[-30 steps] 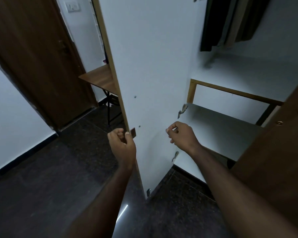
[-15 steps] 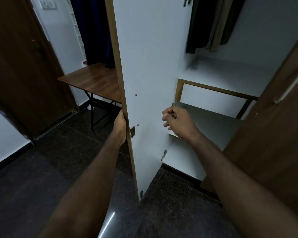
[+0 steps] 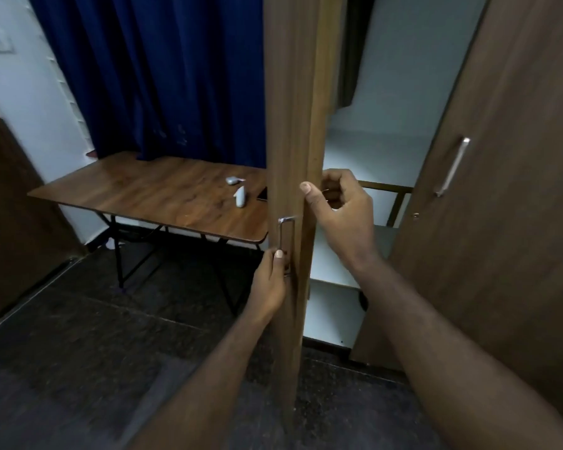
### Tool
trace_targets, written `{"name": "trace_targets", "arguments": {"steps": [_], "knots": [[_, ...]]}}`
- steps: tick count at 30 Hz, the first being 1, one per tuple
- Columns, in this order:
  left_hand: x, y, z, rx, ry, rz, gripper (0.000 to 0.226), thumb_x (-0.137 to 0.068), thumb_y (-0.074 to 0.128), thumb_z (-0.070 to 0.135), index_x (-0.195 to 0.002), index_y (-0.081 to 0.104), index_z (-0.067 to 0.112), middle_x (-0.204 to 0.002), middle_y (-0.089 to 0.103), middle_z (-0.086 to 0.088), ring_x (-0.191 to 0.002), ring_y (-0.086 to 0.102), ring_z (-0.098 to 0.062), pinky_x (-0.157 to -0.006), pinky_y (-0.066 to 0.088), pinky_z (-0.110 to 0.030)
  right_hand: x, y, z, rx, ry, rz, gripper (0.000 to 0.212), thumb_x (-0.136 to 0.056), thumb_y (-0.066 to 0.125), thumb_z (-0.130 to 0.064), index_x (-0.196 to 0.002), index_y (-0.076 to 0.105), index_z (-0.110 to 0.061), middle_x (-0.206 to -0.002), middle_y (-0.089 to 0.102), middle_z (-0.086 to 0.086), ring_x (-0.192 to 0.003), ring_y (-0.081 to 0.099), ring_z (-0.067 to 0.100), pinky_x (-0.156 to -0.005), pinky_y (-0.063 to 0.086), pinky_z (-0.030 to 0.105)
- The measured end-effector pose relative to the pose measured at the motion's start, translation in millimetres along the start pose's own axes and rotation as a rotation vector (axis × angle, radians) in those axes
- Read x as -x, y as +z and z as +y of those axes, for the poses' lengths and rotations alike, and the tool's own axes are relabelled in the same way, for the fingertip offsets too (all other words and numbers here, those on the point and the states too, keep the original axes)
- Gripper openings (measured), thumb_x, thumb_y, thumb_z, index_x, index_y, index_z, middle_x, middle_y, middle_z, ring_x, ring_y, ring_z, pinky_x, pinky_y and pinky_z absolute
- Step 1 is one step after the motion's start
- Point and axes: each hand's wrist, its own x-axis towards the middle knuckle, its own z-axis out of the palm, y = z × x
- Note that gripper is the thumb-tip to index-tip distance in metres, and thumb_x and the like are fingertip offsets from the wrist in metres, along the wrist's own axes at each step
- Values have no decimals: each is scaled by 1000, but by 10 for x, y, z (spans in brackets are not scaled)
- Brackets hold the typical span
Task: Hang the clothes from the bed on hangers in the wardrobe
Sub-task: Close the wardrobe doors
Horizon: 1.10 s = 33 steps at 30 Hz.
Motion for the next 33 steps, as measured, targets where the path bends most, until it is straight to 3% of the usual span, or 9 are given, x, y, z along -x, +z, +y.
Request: {"name": "trace_targets", "arguments": {"steps": [2,9,12,15,21,26,28,30,33], "knots": [[-78,165,10,-73,77,-64,32,-105,36,33,-101,60,12,-92,67,-5,-85,63,-9,-72,47,-23,-65,-218,87,39,32,60,30,-89,70,-36,-105,63,-11,-91,69,-2,-82,66,10,-74,57,36],[-571,788,427,-170,197,-263,19,-102,45,14,-86,55,19,-83,63,4,-75,61,-7,-60,47,-12,-337,-898,399,127,102,221,30,-91,69,-28,-115,61,-13,-94,71,-3,-87,69,8,-78,59,41],[-812,1113,519,-251,196,-337,16,-101,46,11,-90,57,11,-89,66,-3,-85,66,-17,-73,54,-27,-522,-1136,562,243,117,261,38,-91,68,-31,-125,55,-18,-95,69,-7,-87,68,6,-76,60,38],[-1007,1461,507,-297,192,-329,16,-100,45,9,-94,58,1,-90,65,-7,-87,66,-21,-80,54,-36,-756,-1341,723,397,84,336,58,-89,71,-31,-139,44,-18,-121,61,-7,-111,60,7,-96,53,35],[-1346,2047,695,280,-309,-231,27,-99,44,19,-81,63,11,-69,60,0,-68,55,-13,-70,44,-31,-1347,-1660,1066,739,78,410,90,-84,74,-36,-154,20,-18,-160,23,6,-148,19,23,-117,25,52],[-1637,2292,761,-468,128,-310,4,-99,50,17,-101,54,16,-98,62,-4,-79,58,-8,-64,52,-23,-1719,-1837,1307,746,230,386,104,-81,75,-45,-156,9,-18,-164,5,12,-151,-1,31,-118,12,58],[-1740,2358,827,-754,341,-175,42,-92,63,19,-130,46,15,-126,51,-7,-105,53,-14,-80,49,-27,-1845,-1862,1400,741,257,378,107,-80,75,-47,-157,6,-17,-164,1,13,-151,-4,32,-119,10,59],[-1884,2415,917,-990,562,-40,89,-84,72,30,-153,17,20,-156,16,-13,-141,23,-27,-110,35,-39,-1967,-1909,1499,771,237,369,108,-80,74,-48,-157,5,-17,-164,-1,12,-151,-7,30,-118,7,59],[-2139,2450,1034,-1220,661,-62,120,-77,75,45,-152,-17,26,-159,-20,-15,-147,-18,-35,-119,8,-54,-2108,-1963,1649,794,199,374,107,-80,73,-49,-157,6,-19,-164,-2,10,-151,-8,27,-118,7,58]]}}
